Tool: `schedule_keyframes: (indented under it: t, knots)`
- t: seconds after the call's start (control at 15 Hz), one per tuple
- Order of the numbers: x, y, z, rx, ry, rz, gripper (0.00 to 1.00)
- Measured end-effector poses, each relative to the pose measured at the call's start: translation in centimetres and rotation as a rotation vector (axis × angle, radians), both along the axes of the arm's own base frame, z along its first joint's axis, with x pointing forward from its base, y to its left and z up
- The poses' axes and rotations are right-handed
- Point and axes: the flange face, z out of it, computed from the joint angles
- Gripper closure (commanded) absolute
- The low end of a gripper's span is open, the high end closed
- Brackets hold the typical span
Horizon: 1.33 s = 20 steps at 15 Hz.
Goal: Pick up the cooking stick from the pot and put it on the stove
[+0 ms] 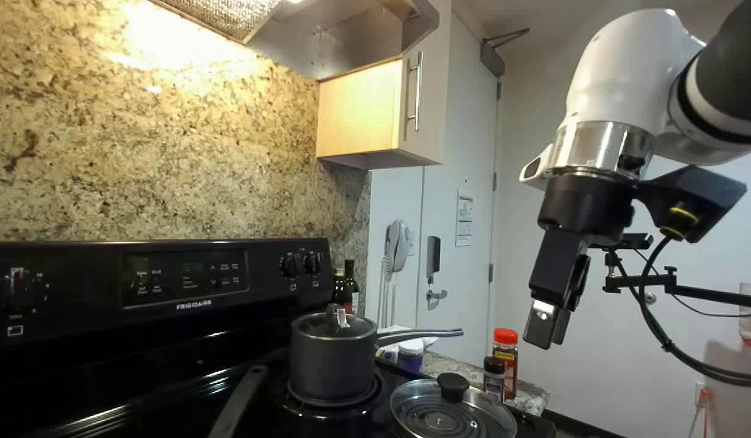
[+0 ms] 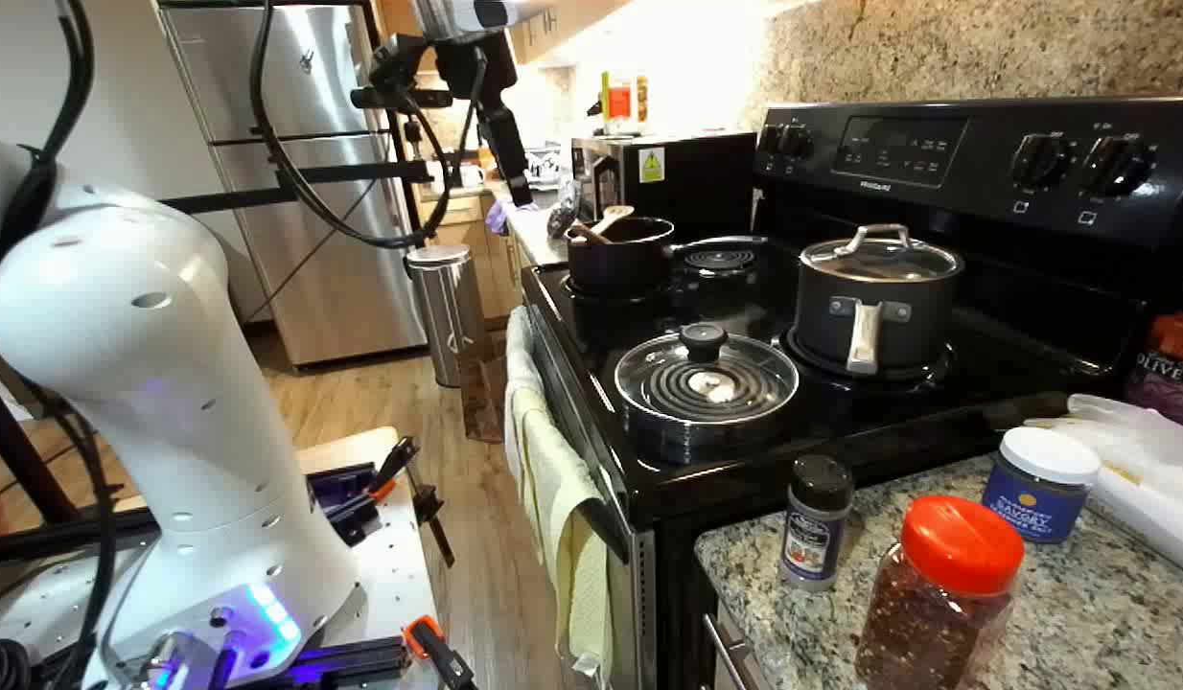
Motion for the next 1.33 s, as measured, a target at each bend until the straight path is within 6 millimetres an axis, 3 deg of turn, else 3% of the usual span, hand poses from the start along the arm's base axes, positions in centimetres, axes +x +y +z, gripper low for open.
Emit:
schedule_keyframes:
  t: [0.6, 1.33]
  knots:
    - [1.0, 0.9, 0.4, -0.057, 0.002, 0.039, 0.0]
    - [7.4, 6.2, -0.6, -0.236, 0.05, 0.26, 0.0]
